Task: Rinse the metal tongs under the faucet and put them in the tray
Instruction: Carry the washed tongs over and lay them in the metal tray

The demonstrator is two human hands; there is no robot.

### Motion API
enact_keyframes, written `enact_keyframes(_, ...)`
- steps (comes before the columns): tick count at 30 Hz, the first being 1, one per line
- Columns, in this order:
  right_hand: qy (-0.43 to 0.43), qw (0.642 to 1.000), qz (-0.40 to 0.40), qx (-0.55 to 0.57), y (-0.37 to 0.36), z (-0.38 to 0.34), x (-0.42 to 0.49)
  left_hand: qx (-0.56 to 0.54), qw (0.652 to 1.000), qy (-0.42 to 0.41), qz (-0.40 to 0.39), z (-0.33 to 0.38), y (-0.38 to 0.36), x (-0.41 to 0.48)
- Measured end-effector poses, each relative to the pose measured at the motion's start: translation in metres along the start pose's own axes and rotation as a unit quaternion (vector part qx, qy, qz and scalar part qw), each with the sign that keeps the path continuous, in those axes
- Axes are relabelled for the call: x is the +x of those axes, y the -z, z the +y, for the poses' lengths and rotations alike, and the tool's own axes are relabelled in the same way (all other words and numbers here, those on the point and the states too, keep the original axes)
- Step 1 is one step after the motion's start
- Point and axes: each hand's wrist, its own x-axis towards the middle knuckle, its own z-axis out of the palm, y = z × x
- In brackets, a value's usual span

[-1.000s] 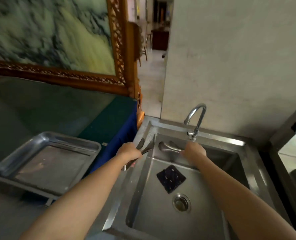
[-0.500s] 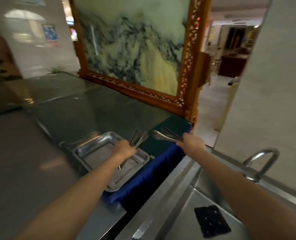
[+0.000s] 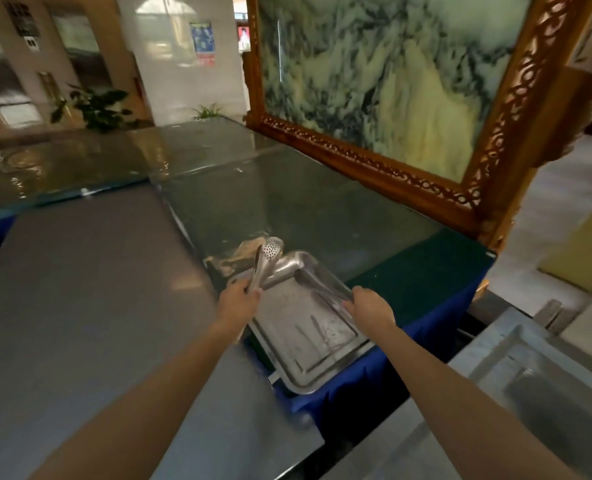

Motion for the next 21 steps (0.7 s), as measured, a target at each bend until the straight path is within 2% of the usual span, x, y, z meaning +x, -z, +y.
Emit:
enact_keyframes(7, -0.038, 0.998, -0.036, 0.031, -0.057, 0.007, 0.042, -0.038, 0.997, 0.066, -0.011, -0.021, -0.028, 0.028)
enact_keyframes(14, -0.072, 0.994, -0.056, 0.058, -0.089, 0.014, 0.059, -0.087, 0.991, 0.092, -0.035, -0.032, -0.043, 0.039)
enact_keyframes(21, -0.082, 0.995, -0.049, -0.008, -0.098, 0.019, 0.059, -0.172, 0.971, 0.142, -0.085, -0.031, -0.051, 0.041)
